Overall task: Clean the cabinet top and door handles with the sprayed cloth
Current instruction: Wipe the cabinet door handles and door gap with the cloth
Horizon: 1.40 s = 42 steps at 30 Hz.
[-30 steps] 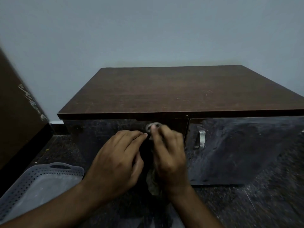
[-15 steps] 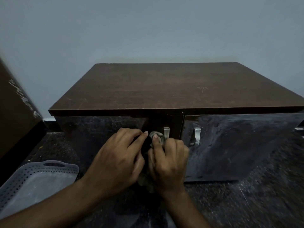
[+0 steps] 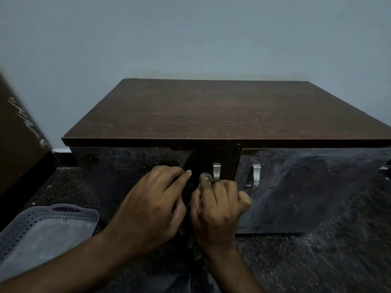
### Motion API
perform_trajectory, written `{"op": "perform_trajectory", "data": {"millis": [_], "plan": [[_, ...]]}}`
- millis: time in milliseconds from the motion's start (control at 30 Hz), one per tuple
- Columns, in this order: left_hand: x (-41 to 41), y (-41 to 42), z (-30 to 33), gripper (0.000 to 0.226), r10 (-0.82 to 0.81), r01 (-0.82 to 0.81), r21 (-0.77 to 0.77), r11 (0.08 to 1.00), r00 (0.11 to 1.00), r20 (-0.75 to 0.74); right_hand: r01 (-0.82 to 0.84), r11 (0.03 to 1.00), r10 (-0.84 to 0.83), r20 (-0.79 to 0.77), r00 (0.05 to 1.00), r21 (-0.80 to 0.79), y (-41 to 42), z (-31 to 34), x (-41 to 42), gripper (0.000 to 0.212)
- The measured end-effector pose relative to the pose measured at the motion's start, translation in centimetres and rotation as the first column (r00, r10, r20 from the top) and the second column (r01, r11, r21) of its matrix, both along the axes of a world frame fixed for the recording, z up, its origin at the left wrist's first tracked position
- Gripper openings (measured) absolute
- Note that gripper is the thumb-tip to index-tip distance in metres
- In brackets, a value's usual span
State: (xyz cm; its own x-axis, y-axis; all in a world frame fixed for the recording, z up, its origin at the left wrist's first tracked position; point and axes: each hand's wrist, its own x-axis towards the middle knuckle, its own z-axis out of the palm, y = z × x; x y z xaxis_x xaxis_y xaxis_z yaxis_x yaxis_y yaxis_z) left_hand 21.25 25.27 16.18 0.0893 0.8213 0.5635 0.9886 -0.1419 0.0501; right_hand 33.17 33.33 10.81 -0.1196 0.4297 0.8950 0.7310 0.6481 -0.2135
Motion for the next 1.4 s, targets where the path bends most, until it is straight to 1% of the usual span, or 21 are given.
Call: {"op": "perform_trajectory", "data": {"millis": [167, 267, 367, 467, 567, 667, 733, 833, 900, 967, 1067, 1100, 1200, 1267, 1333, 1400], "plan": [[0.2, 0.2, 0.0, 0.044, -0.027, 0.027, 0.007, 1.0, 1.0, -0.001, -0.004, 0.999, 0.007, -0.062, 0.998, 0.049, 0.6, 1.2, 0.2, 0.016], [0.0, 0.4, 0.3, 0.045, -0.008, 0.008, 0.015, 1.0, 1.0, 0.016, -0.034, 0.998, 0.033, 0.022, 0.999, 0.046, 0.3, -1.1, -0.3, 0.022], [0.0, 0.3, 0.3, 0.045, 0.001, -0.001, 0.02, 1.0, 1.0, 0.023, -0.082, 0.996, 0.084, 0.126, 0.989, -0.024, 0.0, -4.3, 0.0, 0.03], [0.0, 0.1, 0.3, 0.044, 0.013, -0.014, 0.022, 1.0, 0.999, 0.034, -0.077, 0.995, 0.082, 0.08, 0.993, -0.063, 0.3, -4.8, 1.0, 0.026], [-0.1, 0.0, 0.2, 0.043, 0.005, -0.006, 0.016, 1.0, 1.0, 0.028, -0.11, 0.994, 0.11, 0.022, 0.994, 0.009, 0.3, -2.9, 0.2, 0.02], [0.1, 0.0, 0.2, 0.042, -0.007, 0.007, 0.015, 1.0, 1.0, 0.022, -0.188, 0.98, 0.184, 0.053, 0.981, 0.072, 0.5, -2.1, -1.1, 0.024], [0.1, -0.1, 0.3, 0.043, -0.009, 0.009, 0.013, 1.0, 1.0, 0.021, -0.197, 0.979, 0.193, 0.079, 0.978, 0.048, 0.6, -3.2, -0.8, 0.028], [0.0, -0.2, 0.3, 0.043, -0.003, 0.003, 0.014, 1.0, 1.0, 0.015, -0.159, 0.985, 0.165, 0.095, 0.982, -0.073, 1.0, -5.9, 1.4, 0.03], [0.0, -0.2, 0.2, 0.042, -0.008, 0.008, 0.013, 1.0, 1.0, 0.013, -0.142, 0.982, 0.145, 0.019, 0.989, -0.127, 1.4, -6.6, 2.7, 0.026], [0.2, -0.2, 0.1, 0.042, -0.016, 0.016, 0.01, 1.0, 1.0, 0.009, -0.151, 0.977, 0.131, -0.136, 0.982, -0.152, 1.6, -5.8, 3.2, 0.019], [0.5, -0.3, 0.2, 0.042, -0.03, 0.031, 0.004, 1.0, 1.0, -0.002, -0.223, 0.961, 0.148, -0.375, 0.915, -0.163, 1.1, -3.2, 2.8, 0.014], [0.6, -0.2, 0.2, 0.042, -0.033, 0.033, 0.008, 0.999, 0.999, -0.004, -0.259, 0.949, 0.159, -0.436, 0.886, -0.18, 0.7, -2.5, 2.6, 0.016], [0.7, -0.1, 0.3, 0.042, -0.037, 0.037, 0.011, 0.999, 0.999, -0.003, -0.37, 0.894, 0.157, -0.597, 0.787, -0.253, -0.3, -1.0, 2.6, 0.033], [0.7, 0.1, 0.3, 0.042, -0.04, 0.04, 0.012, 0.999, 0.999, -0.011, -0.429, 0.851, 0.156, -0.636, 0.756, -0.301, -0.1, -0.6, 2.9, 0.04], [0.7, 0.1, 0.1, 0.042, -0.045, 0.045, 0.011, 0.999, 0.999, -0.018, -0.429, 0.834, 0.17, -0.577, 0.799, -0.348, 0.3, -0.8, 3.2, 0.041], [0.8, 0.2, -0.1, 0.043, -0.05, 0.05, 0.0, 0.999, 0.999, -0.017, -0.383, 0.843, 0.17, -0.489, 0.856, -0.377, 0.4, -1.0, 3.5, 0.039]]}}
